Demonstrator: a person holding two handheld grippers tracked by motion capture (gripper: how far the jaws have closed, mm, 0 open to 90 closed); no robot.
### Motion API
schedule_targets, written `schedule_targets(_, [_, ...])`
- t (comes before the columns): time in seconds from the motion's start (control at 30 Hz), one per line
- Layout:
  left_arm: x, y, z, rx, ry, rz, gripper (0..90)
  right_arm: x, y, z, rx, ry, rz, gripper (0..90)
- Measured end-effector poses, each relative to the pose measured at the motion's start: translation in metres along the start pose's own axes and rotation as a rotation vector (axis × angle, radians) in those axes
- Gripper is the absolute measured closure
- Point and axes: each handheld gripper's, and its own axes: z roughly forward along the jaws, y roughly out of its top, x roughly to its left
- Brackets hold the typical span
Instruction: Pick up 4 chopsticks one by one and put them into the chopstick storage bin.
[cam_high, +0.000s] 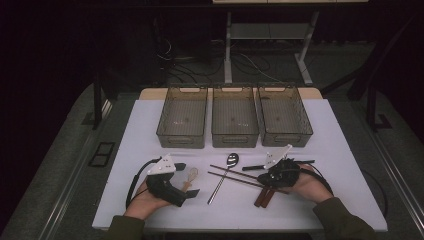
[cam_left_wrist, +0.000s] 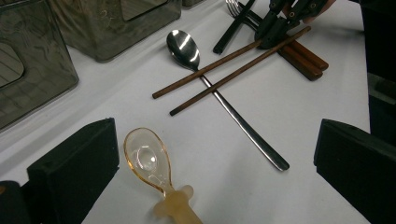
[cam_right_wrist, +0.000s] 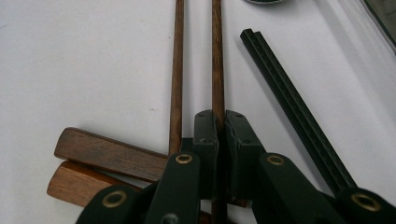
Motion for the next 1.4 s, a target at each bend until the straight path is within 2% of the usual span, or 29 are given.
schedule_targets(0.23, [0.0, 0.0, 0.001, 0.002, 0.002, 0.001, 0.0, -0.001, -0.001, 0.0, -0.008, 0.01, 0.018, 83.3])
schedule_targets(0.53, [0.002, -0.002, 0.0, 0.006, 0.005, -0.002, 0.0, -0.001, -0.001, 0.0, -0.012, 0.008, 0.011, 84.1])
schedule_targets(0.77, [0.002, -0.003, 0.0, 0.005, 0.004, 0.005, 0.0, -0.002, -0.001, -0.002, -0.011, -0.014, 0.013, 84.1])
schedule_targets(0.83, [0.002, -0.003, 0.001, 0.008, 0.008, 0.006, 0.0, -0.003, -0.001, -0.003, -0.019, -0.016, 0.02, 84.1])
schedule_targets(0.87, [0.002, -0.003, 0.001, 0.008, 0.008, 0.004, 0.0, -0.001, -0.001, -0.004, -0.03, -0.005, 0.045, 84.1])
schedule_targets(0.9, [0.002, -0.003, 0.001, 0.008, 0.008, 0.005, 0.0, -0.003, -0.002, -0.005, -0.03, -0.018, 0.026, 84.1])
schedule_targets(1.03, [0.001, -0.004, 0.002, 0.017, 0.004, 0.013, 0.0, -0.004, -0.002, -0.009, -0.058, -0.014, 0.049, 84.1])
schedule_targets(1.07, [0.002, -0.005, 0.003, 0.02, 0.005, 0.015, 0.0, -0.003, -0.001, -0.01, -0.068, -0.003, 0.071, 84.1])
schedule_targets(1.2, [0.001, -0.006, 0.003, 0.027, 0.007, 0.018, 0.0, -0.005, -0.002, -0.013, -0.085, -0.008, 0.068, 84.1])
schedule_targets(1.23, [0.001, -0.006, 0.002, 0.026, 0.008, 0.018, 0.0, -0.004, -0.002, -0.014, -0.096, 0.002, 0.085, 84.1])
schedule_targets(1.3, [0.001, -0.006, 0.002, 0.026, 0.009, 0.018, 0.0, -0.004, -0.001, -0.016, -0.112, 0.005, 0.092, 84.1])
schedule_targets(1.33, [0.001, -0.006, 0.002, 0.028, 0.01, 0.019, 0.0, -0.006, -0.002, -0.018, -0.115, -0.005, 0.081, 84.1])
schedule_targets(1.4, [0.002, -0.006, 0.003, 0.029, 0.011, 0.019, 0.0, -0.005, -0.001, -0.02, -0.133, -0.004, 0.098, 84.1])
